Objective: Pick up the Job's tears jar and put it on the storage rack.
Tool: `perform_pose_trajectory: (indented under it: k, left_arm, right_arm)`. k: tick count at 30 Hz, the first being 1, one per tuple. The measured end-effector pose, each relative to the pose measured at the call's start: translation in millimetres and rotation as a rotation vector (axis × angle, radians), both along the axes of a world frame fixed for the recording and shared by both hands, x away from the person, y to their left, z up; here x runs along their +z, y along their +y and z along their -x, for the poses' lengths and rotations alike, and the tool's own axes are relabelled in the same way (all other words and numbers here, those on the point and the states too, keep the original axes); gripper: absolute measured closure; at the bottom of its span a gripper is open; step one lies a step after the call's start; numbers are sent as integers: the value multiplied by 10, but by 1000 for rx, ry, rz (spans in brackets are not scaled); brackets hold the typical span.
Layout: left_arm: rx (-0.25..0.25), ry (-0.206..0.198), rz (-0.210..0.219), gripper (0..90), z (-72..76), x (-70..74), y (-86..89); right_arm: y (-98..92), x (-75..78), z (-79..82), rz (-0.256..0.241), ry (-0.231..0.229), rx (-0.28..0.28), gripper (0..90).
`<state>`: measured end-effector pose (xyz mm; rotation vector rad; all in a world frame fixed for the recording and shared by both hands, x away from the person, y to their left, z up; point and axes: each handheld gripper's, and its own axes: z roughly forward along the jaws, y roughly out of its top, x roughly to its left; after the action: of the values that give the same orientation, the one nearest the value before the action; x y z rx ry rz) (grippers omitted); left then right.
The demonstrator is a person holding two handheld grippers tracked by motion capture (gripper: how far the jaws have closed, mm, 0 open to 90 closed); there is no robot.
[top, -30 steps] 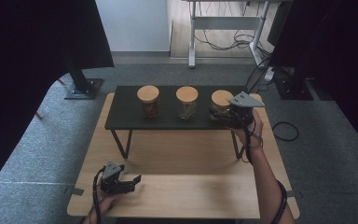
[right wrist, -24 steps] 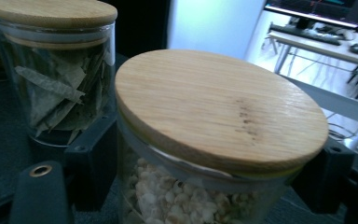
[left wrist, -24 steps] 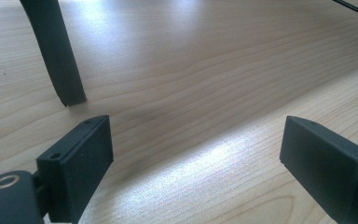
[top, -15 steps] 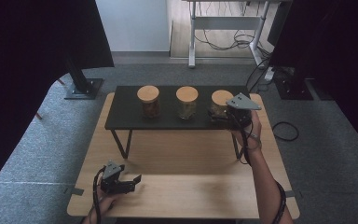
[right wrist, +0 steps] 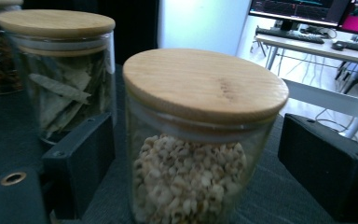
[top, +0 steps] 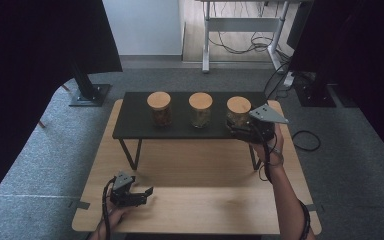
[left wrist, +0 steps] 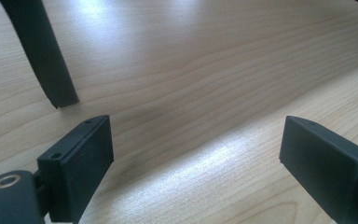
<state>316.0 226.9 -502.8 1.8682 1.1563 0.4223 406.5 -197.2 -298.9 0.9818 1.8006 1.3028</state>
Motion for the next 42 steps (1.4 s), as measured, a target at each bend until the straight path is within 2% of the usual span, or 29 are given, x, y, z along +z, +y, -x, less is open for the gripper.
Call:
perform_pose_trajectory:
  k: [13, 20, 29, 35, 42]
  left_arm:
    - [3, -2, -1, 92, -1, 1, 11]
    - [6, -5, -2, 93, 5, 1, 11]
    - [6, -5, 0, 92, 24, 2, 23]
    - [4, -5, -4, 92, 23, 2, 19]
    - [5, -8, -10, 92, 27, 4, 17]
  right_arm:
    - [-132, 54, 341, -35, -39, 81, 106]
    - [-182, -30, 562, -63, -45, 151, 104]
    - [-245, -279, 816, -95, -53, 196, 103]
    - [-321, -492, 983, -123, -48, 247, 105]
    - [-336, -851, 1137, -151, 3, 277, 108]
